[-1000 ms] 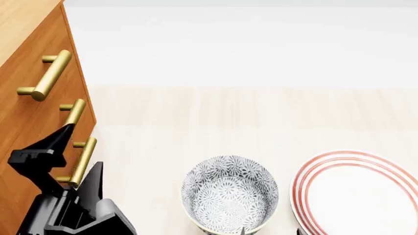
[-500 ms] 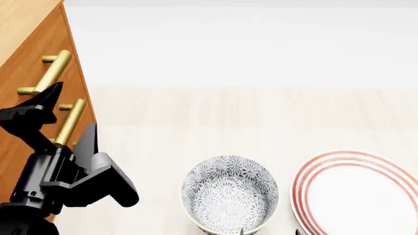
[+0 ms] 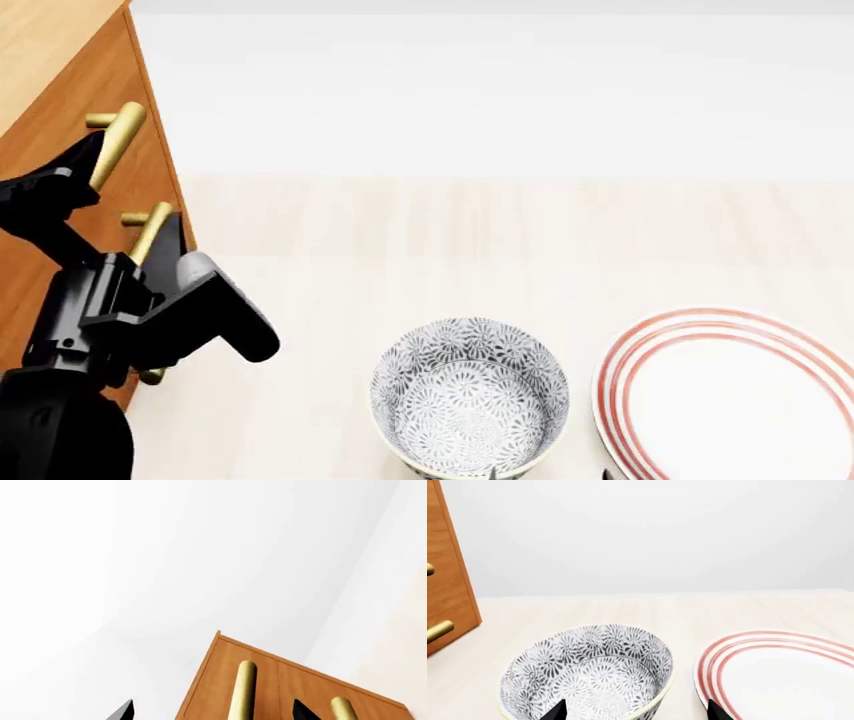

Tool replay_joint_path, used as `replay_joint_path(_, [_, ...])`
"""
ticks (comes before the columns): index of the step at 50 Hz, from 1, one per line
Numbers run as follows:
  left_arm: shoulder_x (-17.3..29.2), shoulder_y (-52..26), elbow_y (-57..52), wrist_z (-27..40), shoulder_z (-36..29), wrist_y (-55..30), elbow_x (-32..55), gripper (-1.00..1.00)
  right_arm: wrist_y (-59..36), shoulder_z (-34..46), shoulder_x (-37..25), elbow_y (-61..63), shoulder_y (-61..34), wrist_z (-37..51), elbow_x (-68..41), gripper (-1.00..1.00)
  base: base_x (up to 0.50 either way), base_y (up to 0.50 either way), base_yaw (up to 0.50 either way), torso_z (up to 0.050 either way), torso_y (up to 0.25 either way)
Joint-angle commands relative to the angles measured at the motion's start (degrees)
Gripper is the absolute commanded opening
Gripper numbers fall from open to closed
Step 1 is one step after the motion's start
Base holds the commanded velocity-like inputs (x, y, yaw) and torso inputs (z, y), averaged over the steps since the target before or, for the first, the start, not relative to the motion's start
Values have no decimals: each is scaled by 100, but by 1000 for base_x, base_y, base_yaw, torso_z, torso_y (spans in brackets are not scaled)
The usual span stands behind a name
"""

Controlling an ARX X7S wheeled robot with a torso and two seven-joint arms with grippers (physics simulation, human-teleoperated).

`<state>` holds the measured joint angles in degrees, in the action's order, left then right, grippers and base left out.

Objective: Open the top drawer of the cabinet.

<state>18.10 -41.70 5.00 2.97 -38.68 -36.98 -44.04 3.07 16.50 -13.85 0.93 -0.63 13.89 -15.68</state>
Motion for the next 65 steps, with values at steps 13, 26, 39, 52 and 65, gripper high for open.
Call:
replay_joint_path(13, [-365,-243,731,-21,283,-7,270,100,0,-99,52,8,-35,-27,7,100,0,0,0,0,0])
replay_joint_path(26, [-407,-424,1060,141,302,18,279,100,-17,-61,26,-9,-37,-21,-53,100,0,0,0,0,0])
replay_joint_path(39, [-328,-469,1323,273,174,121,187,100,-11,-30,18,-66,-63,-4,-97,100,0,0,0,0,0])
replay_joint_path(52, [-332,-604,1671,394,83,216,148,100,5,5,4,-103,-72,10,-130,100,0,0,0,0,0])
replay_joint_path(65, [-446,-783,2155,606,60,255,153,100,-14,40,-24,-93,-72,27,-172,100,0,0,0,0,0])
